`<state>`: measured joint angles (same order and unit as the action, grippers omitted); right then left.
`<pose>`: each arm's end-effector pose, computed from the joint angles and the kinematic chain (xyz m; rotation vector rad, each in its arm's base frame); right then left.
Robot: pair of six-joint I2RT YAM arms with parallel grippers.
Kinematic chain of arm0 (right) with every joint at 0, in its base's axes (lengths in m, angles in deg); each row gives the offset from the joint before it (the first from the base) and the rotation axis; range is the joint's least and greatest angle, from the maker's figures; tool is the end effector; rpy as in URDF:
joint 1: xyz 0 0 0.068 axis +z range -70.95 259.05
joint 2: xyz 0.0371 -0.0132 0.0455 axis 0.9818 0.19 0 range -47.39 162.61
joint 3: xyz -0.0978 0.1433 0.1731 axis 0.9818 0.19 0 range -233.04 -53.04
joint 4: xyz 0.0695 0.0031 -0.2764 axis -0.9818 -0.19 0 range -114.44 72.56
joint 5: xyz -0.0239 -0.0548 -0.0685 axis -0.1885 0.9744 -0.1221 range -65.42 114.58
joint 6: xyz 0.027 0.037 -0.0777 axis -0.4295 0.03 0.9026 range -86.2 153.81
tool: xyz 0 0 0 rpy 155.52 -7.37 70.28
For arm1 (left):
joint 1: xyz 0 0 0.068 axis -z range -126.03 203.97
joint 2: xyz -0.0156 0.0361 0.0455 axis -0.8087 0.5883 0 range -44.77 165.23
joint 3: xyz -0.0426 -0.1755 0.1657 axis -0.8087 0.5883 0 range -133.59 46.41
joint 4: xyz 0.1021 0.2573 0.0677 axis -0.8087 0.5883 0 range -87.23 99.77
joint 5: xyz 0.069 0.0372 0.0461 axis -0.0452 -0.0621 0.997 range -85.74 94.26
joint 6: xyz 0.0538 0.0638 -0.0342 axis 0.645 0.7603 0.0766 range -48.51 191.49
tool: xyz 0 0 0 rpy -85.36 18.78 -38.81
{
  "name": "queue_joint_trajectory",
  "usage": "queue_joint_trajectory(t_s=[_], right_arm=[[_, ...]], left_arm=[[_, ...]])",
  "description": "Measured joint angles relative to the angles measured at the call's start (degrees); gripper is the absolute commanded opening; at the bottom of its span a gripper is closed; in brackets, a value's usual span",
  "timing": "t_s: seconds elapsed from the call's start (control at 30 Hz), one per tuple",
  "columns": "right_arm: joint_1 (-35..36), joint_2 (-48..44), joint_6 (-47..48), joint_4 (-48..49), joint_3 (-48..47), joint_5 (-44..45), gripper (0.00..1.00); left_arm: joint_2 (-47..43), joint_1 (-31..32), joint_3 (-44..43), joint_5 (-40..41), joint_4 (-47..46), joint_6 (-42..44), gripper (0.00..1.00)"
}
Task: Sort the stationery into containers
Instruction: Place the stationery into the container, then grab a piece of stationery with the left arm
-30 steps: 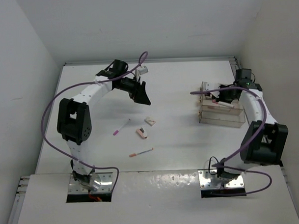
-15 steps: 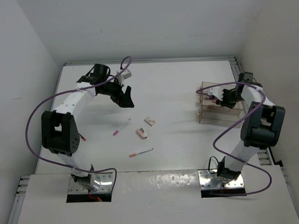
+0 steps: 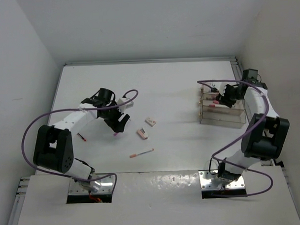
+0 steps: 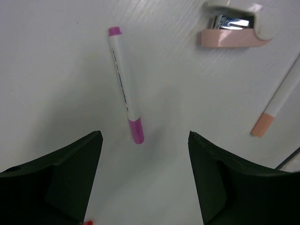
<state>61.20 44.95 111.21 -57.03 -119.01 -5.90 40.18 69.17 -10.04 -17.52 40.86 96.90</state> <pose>0.3521 -0.0703 0.1514 -1.3532 2.0758 0.0649 0.3052 -0.1140 0.1352 1.0251 2.4640 -0.4619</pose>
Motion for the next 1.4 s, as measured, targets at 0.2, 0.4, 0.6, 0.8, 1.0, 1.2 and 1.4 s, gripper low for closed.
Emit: queue_joint_trajectory(t_s=[0.2,0.4,0.6,0.8,1.0,1.2,1.4], right_arm=[[4.3,-13.8,-10.1,-0.4,2.9,-5.9,0.48],[7.1,-20.0,-16.8,-2.0,5.2,-10.0,0.49],[9.3,-21.0,-19.6,-3.3,5.3,-10.9,0.49],[10.9,-21.0,-20.9,-4.3,5.1,-11.6,0.49],[13.8,-21.4,-22.2,-4.4,5.1,-11.9,0.49],[21.9,-27.1,-20.0,-2.6,7.7,-12.3,0.61],[37.7,-32.6,-16.0,5.1,15.5,-10.3,0.64]], left_arm=[[2.2,0.6,2.5,6.0,-3.5,-1.8,0.61],[6.8,0.6,3.1,8.1,-7.3,-3.7,0.52],[9.9,0.6,3.6,8.3,-9.1,-4.7,0.44],[11.7,1.0,2.2,10.3,-9.9,-5.7,0.13],[13.2,1.7,0.0,9.3,-8.9,-6.5,0.00],[15.5,1.2,-9.9,-8.5,1.3,-5.5,0.00],[16.1,2.6,-21.2,-30.1,4.5,-5.8,0.00]])
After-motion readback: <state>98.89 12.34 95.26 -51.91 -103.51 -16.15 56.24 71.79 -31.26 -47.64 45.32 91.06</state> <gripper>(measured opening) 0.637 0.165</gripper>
